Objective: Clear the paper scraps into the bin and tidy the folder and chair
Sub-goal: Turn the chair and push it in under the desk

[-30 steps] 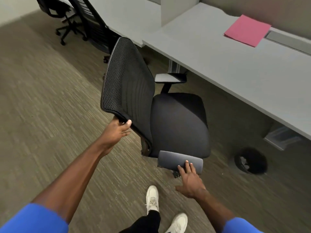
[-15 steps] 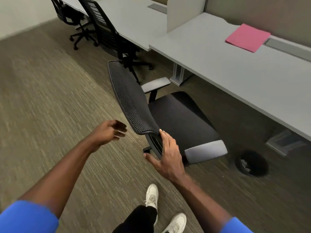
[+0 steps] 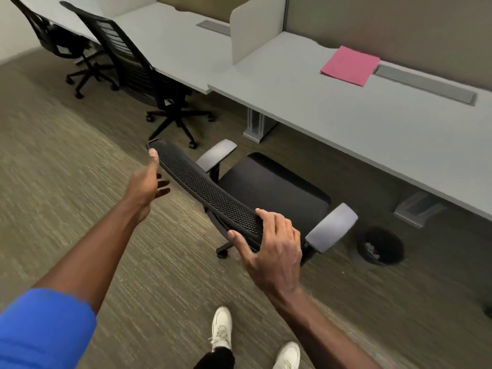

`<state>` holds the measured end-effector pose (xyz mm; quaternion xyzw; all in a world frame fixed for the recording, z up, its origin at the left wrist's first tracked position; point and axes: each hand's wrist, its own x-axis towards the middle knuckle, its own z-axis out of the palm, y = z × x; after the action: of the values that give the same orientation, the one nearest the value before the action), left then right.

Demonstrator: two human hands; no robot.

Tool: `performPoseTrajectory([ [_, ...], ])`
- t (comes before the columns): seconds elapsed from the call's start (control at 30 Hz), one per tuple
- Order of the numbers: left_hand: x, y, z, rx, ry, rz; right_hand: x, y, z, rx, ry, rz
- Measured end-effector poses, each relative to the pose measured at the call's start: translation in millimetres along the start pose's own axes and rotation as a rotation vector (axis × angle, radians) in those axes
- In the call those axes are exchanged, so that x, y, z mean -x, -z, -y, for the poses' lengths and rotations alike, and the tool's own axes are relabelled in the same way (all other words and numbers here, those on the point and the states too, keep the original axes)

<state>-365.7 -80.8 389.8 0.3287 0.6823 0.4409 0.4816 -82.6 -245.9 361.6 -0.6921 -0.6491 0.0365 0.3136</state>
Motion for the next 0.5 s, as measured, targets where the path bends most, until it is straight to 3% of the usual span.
performPoseTrajectory([
  [0.27, -62, 11, -4, -0.097, -0.029, 0.128, 3, -10, -7, 0.144, -0.033, -0.103],
  [0.5, -85, -22, -2, 0.027, -0.123, 0.063, 1, -19, -11, 0.168, -0.023, -0.227],
])
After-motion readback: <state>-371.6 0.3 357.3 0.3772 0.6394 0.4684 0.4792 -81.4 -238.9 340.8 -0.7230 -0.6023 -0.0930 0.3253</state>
